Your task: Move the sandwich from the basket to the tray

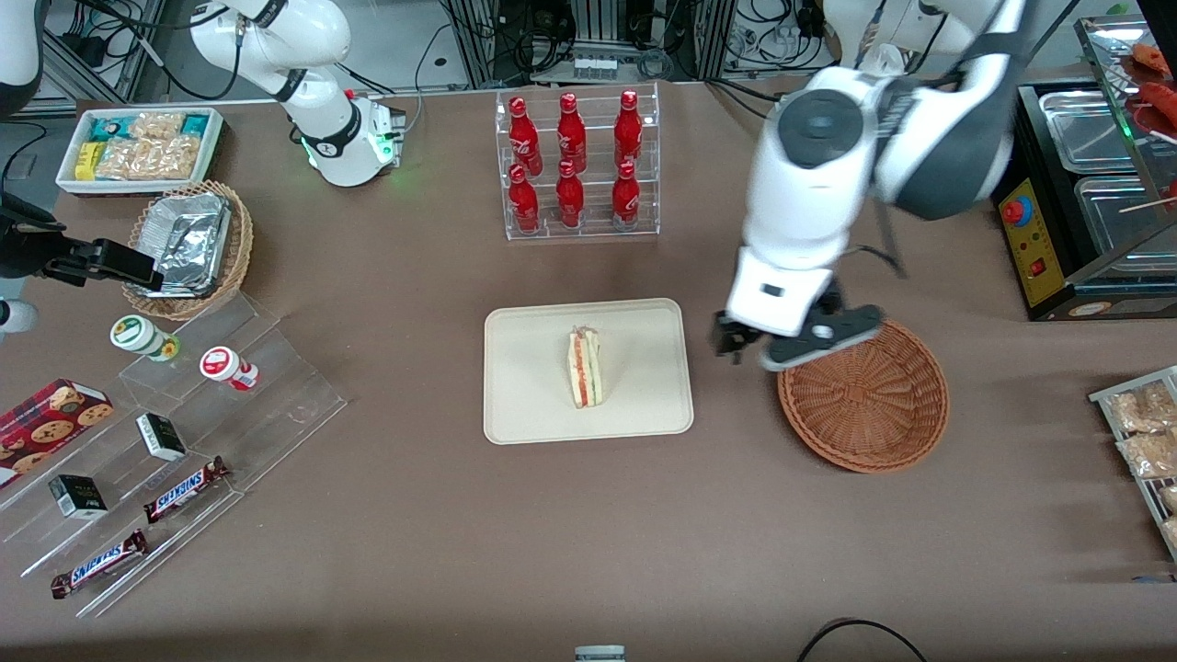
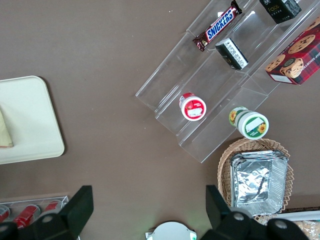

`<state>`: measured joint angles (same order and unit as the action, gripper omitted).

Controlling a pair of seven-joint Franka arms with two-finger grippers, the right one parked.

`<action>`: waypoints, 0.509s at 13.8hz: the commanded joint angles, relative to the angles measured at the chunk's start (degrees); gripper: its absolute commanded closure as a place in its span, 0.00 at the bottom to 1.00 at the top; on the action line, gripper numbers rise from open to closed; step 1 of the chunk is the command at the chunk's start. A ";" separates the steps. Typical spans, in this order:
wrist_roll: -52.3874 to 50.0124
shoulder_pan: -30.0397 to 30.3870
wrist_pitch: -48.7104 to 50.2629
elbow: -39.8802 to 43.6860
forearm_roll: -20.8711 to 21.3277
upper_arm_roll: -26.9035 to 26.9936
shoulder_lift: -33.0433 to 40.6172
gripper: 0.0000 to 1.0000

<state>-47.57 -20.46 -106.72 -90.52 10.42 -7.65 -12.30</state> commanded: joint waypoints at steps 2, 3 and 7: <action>15.17 8.48 -0.07 -9.65 -4.42 -0.70 9.47 0.00; 21.14 11.38 0.63 -11.32 -6.44 -0.61 11.58 0.00; 38.31 19.65 8.18 -11.60 -8.75 -0.52 16.16 0.00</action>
<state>-14.97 -3.60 -100.67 -99.99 3.04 -7.44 0.13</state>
